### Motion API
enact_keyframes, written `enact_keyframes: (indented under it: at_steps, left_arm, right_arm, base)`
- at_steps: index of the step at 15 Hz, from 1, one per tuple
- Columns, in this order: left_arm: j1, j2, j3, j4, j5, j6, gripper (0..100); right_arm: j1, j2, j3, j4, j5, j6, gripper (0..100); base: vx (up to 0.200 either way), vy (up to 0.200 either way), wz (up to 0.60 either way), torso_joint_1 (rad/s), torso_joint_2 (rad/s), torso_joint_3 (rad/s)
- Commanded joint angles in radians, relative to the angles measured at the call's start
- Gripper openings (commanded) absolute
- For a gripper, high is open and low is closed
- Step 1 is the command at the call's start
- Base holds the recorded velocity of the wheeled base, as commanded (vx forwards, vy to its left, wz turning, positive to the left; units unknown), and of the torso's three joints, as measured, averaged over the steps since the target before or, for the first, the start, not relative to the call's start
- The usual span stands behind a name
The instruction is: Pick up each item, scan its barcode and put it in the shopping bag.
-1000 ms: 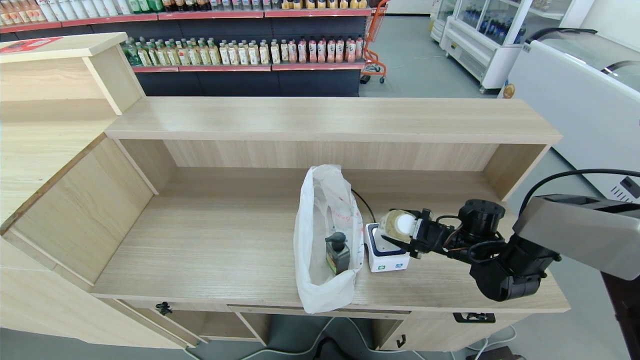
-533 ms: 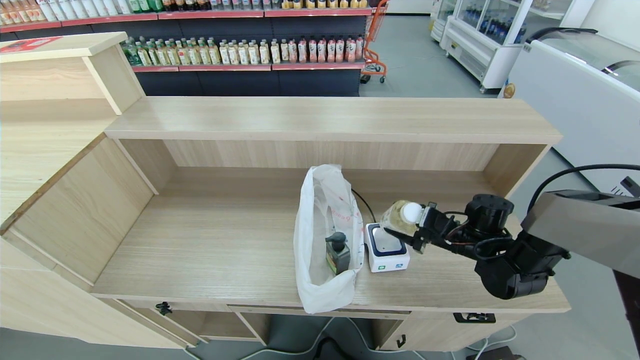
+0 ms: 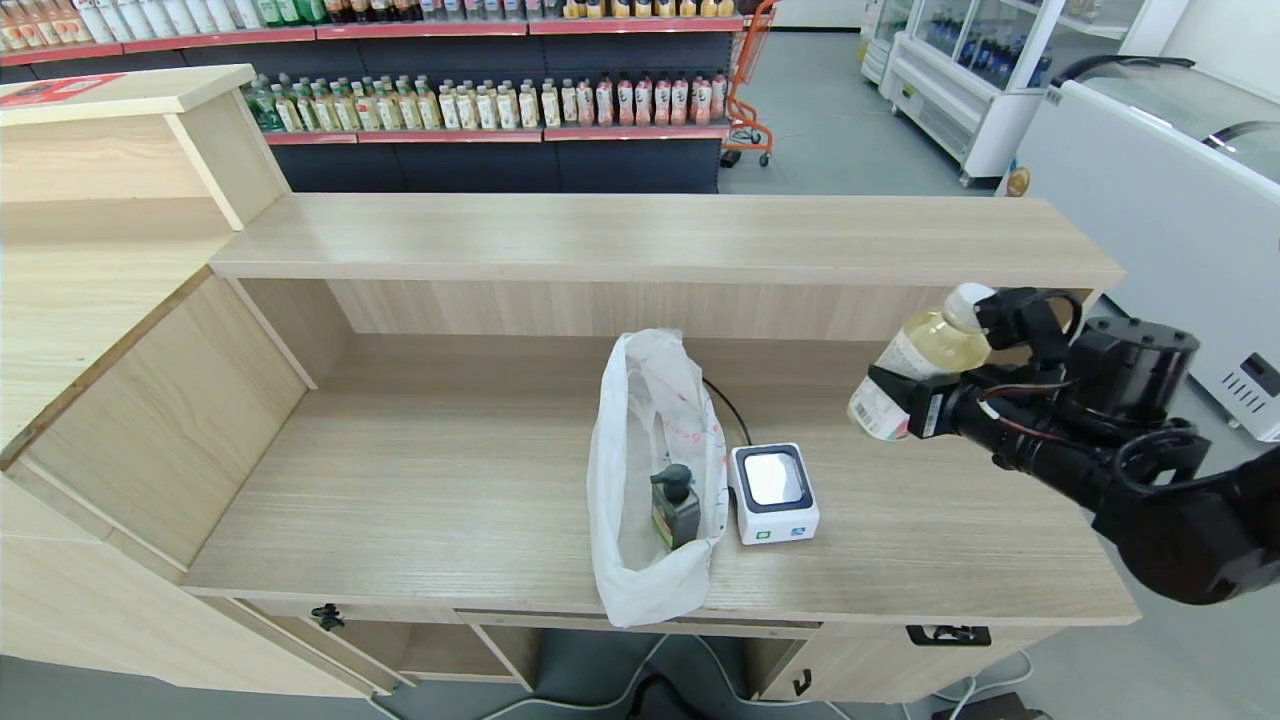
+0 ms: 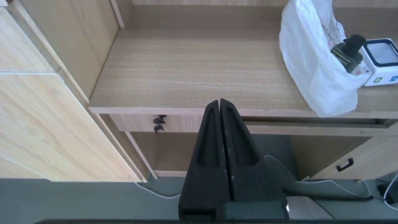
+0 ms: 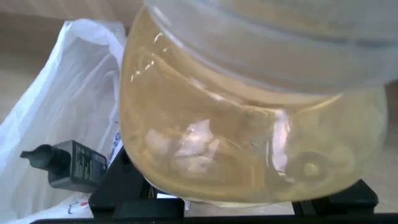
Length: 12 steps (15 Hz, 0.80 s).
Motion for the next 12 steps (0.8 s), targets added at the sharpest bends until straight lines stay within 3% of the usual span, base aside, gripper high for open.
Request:
enact_keyframes:
  at_steps: [1, 12]
  left_arm:
    - [0.000, 0.001, 0.000, 0.001, 0.000, 0.000, 0]
    - [0.000, 0.001, -0.001, 0.001, 0.000, 0.000, 0]
  right_arm:
    - [0.001, -0.108, 0.022, 0.015, -0.033, 0.048, 0]
    - [-0.033, -0.225, 0.177, 0.015, -0.031, 0.056, 0]
  base:
    - [0.000, 0.000, 0.00, 0.000, 0.00, 0.000]
    - [0.000, 0.000, 0.00, 0.000, 0.00, 0.000]
